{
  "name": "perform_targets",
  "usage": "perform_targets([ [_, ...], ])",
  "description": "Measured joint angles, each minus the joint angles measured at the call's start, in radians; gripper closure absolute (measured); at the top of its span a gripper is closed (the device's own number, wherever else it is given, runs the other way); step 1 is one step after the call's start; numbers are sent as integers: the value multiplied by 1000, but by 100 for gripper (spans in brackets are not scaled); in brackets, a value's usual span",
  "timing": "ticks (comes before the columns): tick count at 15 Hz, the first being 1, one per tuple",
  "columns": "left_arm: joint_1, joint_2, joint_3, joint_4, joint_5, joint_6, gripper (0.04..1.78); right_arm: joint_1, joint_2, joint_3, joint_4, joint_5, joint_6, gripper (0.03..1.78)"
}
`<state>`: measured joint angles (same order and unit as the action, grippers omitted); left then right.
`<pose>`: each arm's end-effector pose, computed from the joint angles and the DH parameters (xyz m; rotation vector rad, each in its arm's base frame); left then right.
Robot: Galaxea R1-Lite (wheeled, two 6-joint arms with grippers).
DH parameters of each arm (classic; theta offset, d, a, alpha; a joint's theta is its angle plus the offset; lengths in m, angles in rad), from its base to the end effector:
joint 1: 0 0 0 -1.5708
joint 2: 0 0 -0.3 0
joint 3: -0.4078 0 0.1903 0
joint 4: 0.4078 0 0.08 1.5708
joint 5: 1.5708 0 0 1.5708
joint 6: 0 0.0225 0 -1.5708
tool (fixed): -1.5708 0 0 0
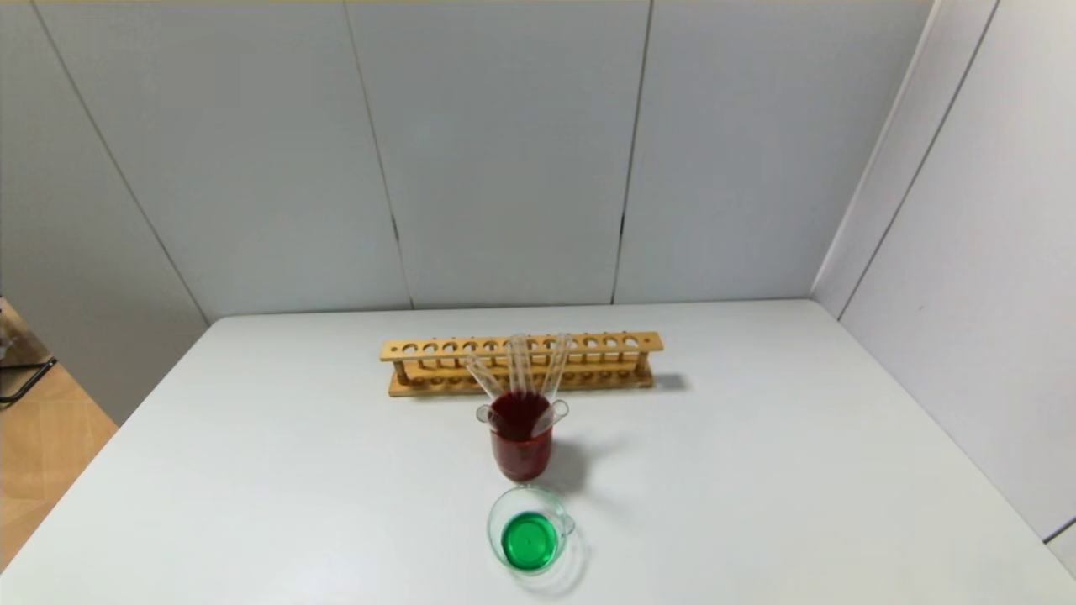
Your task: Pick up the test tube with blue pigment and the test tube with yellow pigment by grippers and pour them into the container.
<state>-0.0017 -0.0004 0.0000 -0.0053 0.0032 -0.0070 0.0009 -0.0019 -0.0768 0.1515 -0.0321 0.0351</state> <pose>-0.0228 0.0001 0.0760 -0.0070 -0.0057 0.0015 -0.0296 -0.0007 0.0809 0.0339 0.0722 -0.0325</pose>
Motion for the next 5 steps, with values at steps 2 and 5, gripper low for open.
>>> perform_targets([
  [2, 0, 0, 0, 0, 0, 0, 7, 0, 0, 0, 3, 1, -1, 6],
  [5, 0, 0, 0, 0, 0, 0, 7, 0, 0, -1, 5, 0, 2, 6],
])
